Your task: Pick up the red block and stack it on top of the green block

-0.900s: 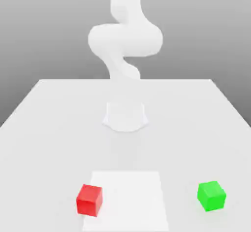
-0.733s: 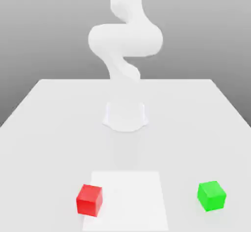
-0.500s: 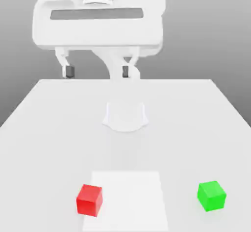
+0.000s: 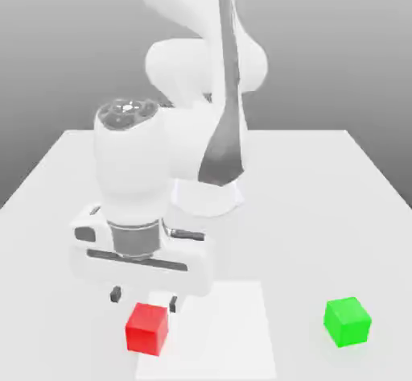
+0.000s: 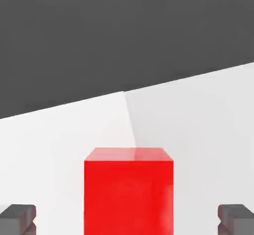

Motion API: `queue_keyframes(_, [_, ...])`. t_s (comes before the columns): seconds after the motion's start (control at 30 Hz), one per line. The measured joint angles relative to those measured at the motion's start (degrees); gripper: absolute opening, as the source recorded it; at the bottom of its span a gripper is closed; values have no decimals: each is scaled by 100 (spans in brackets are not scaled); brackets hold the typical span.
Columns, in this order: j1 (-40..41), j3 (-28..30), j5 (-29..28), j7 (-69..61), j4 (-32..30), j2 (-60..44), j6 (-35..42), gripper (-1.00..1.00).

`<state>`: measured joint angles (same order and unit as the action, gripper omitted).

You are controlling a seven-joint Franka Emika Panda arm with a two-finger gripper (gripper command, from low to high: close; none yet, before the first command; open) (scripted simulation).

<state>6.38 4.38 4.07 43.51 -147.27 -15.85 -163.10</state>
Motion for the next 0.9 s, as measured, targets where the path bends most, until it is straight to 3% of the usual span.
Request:
queue_keyframes(0.03, [56, -62, 21, -17, 30, -209, -175, 0])
queue_keyframes(0.07, [79, -89, 46, -35, 46, -314, -264, -100])
queue_keyframes(0.3, [86, -92, 28, -19, 41, -290, -243, -100])
queue_keyframes(0.47, [23, 16, -204, 152, -99, 622, 524, -100])
queue_keyframes(0.8, [-1728, -1535, -548, -300, 125, 1080, 1217, -100])
queue_keyframes(0.9, [-2110, -1721, -873, -249, 279, 650, 958, -100])
